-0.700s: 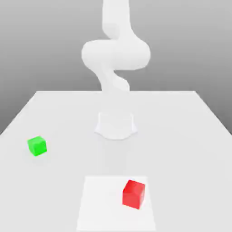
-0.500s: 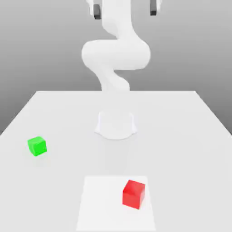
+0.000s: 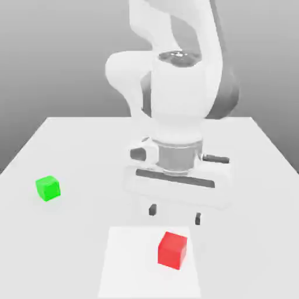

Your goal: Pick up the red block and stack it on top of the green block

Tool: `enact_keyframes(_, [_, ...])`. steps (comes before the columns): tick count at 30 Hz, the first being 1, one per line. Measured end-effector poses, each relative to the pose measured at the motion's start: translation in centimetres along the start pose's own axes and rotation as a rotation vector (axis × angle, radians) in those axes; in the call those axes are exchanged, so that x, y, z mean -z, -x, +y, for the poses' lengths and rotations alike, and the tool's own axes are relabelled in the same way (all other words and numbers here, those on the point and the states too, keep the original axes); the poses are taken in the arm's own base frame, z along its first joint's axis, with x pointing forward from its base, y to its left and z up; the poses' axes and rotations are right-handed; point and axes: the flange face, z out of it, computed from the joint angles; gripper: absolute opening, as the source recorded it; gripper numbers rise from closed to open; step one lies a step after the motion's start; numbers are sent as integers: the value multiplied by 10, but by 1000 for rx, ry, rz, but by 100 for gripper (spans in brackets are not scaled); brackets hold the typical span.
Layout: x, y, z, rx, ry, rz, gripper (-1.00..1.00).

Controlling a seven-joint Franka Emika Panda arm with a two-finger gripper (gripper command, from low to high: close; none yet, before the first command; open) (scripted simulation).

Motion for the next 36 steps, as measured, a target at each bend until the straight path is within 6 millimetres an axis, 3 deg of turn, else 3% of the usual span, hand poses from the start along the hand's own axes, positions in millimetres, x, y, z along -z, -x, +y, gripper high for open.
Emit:
enact_keyframes(5, [-57,2,4,-9,15,-5,0])
enact_keyframes(6, [-65,2,5,-9,15,-5,-100])
enact_keyframes(13, [-66,2,5,-9,14,-4,-100])
enact_keyframes(19, [-10,-3,6,-15,15,-2,-100])
enact_keyframes(21, [1,-49,28,-84,18,11,-100])
enact_keyframes(24, [12,-121,80,-195,26,28,-100])
enact_keyframes(26, [19,-152,113,-235,31,35,-100])
enact_keyframes(32, [33,-214,232,-366,39,33,-100])
enact_keyframes(36, [38,-229,322,-477,31,15,-100])
